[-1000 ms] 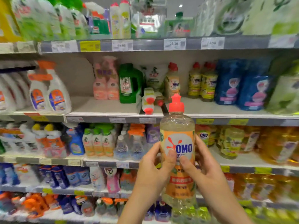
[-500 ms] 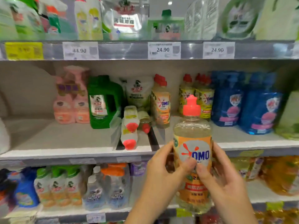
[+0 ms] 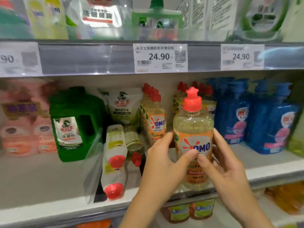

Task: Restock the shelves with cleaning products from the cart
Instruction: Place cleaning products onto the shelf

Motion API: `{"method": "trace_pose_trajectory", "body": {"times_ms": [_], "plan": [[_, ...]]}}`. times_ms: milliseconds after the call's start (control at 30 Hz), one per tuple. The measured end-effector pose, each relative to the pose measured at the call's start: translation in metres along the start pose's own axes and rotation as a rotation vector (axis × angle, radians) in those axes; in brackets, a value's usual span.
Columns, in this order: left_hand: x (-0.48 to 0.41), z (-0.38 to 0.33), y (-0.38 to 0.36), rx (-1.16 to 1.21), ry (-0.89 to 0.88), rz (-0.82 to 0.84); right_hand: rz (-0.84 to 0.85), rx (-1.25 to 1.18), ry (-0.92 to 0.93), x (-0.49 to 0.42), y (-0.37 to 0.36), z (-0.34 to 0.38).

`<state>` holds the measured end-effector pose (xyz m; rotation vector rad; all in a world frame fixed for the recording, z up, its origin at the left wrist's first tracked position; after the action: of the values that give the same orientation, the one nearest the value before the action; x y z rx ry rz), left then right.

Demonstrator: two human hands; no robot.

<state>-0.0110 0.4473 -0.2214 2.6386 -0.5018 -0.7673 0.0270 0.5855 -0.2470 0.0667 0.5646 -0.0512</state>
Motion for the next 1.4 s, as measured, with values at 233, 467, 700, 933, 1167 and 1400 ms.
{"method": "trace_pose_trajectory", "body": {"times_ms": [233,467,700,933,1167,1400], "plan": [[-0.02,0.025,0.016,-0.138,0.21,-0.023,0.13,-0.132,-0.107,-0.032,-0.011,-0.044],[-0.022,0.046,0.017,-0.13,0.279,-0.093,0.204,-0.145,-0.139,-0.043,-0.018,-0.063],[-0.034,0.061,0.025,-0.238,0.329,-0.131,0.359,-0.054,-0.156,-0.067,-0.032,-0.071],[-0.065,0.065,0.033,-0.466,0.403,-0.092,0.439,0.043,-0.122,-0.094,-0.039,-0.079],[-0.074,0.069,0.035,-0.498,0.416,-0.091,0.442,0.053,-0.102,-0.105,-0.043,-0.089],[-0.076,0.073,0.034,-0.469,0.402,-0.098,0.447,0.066,-0.103,-0.105,-0.043,-0.095]]}}
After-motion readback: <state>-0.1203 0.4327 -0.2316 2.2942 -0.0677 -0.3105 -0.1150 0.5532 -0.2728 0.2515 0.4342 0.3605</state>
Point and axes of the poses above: each hand's wrist, its own x-axis away from the middle knuckle, its own y-axis out of the back of the hand, z = x × y, the point moved 7 cm from there along -x, towards the middle knuckle, and after that the axes turned 11 degrees about z, right-handed, at the moved point
